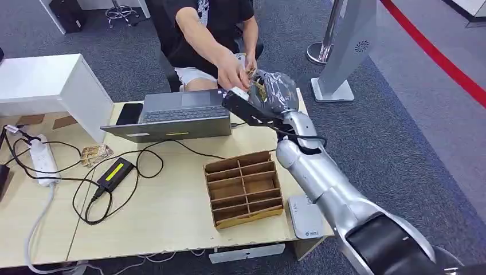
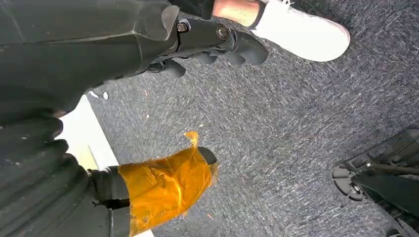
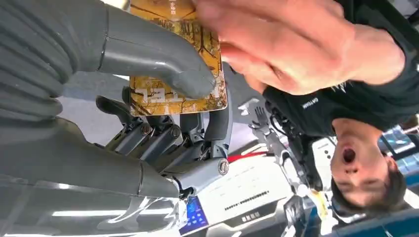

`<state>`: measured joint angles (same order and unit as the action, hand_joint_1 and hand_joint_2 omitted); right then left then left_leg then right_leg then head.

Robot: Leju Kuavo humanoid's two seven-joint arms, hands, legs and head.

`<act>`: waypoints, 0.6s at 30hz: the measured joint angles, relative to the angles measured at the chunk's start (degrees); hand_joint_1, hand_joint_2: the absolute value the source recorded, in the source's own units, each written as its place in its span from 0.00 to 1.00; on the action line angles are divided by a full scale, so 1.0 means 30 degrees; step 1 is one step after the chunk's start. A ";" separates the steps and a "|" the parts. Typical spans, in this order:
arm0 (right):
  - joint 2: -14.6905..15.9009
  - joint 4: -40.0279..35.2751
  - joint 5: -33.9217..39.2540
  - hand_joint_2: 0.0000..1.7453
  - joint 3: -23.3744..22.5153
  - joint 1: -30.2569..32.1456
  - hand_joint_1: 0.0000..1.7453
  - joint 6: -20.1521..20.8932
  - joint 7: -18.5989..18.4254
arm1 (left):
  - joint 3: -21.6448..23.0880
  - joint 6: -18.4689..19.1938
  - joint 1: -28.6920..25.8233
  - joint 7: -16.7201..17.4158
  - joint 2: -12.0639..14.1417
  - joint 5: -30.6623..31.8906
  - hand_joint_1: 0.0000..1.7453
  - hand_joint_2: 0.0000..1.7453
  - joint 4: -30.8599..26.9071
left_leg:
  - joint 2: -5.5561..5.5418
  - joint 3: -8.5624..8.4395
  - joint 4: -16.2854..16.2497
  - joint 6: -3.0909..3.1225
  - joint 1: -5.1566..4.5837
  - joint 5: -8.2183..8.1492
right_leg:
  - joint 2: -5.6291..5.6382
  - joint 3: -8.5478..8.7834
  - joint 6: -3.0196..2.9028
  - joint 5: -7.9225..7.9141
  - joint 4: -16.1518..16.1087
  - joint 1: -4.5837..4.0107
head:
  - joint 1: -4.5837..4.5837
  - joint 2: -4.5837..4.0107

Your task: Pass the card to the sensor for recognition and then transmit it.

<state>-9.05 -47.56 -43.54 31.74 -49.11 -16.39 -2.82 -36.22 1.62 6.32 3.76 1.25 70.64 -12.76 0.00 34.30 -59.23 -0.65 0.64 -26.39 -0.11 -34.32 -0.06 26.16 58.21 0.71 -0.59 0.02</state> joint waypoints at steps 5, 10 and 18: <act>-0.0321 0.0787 0.0854 1.00 -0.0139 0.0022 0.00 -0.0219 0.0977 | 0.0000 -0.0007 -0.0002 0.0007 -0.0015 0.0087 0.00 1.00 0.0000 | 0.0003 0.0000 -0.0001 -0.0001 0.0000 0.0001 | 0.0005 0.0000 0.0000 -0.0001 0.0001 0.0000 | 0.0000 0.0000; -0.0590 0.0801 0.1326 0.00 -0.0364 0.0088 0.00 -0.0343 0.1552 | 0.0000 -0.0036 -0.0022 0.0001 -0.0022 0.0087 0.00 1.00 0.0000 | 0.0003 0.0002 0.0000 -0.0001 0.0000 0.0000 | 0.0004 -0.0003 0.0000 0.0000 0.0000 0.0000 | 0.0000 -0.0007; -0.0626 -0.1781 0.3865 1.00 -0.0824 0.1397 0.00 -0.0321 0.3064 | -0.0015 -0.0270 -0.0144 -0.0131 -0.0022 -0.0161 0.00 1.00 0.0000 | 0.0001 0.0005 0.0000 0.0000 0.0000 -0.0001 | 0.0002 -0.0003 0.0001 0.0002 -0.0001 0.0000 | 0.0000 -0.0007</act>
<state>-10.93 -52.90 -31.94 29.27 -44.91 -17.36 6.37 -36.26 0.81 5.89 3.37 1.18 70.16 -12.76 0.00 34.32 -59.23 -0.65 0.64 -26.39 -0.11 -34.33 -0.06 26.17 58.21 0.71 -0.59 0.00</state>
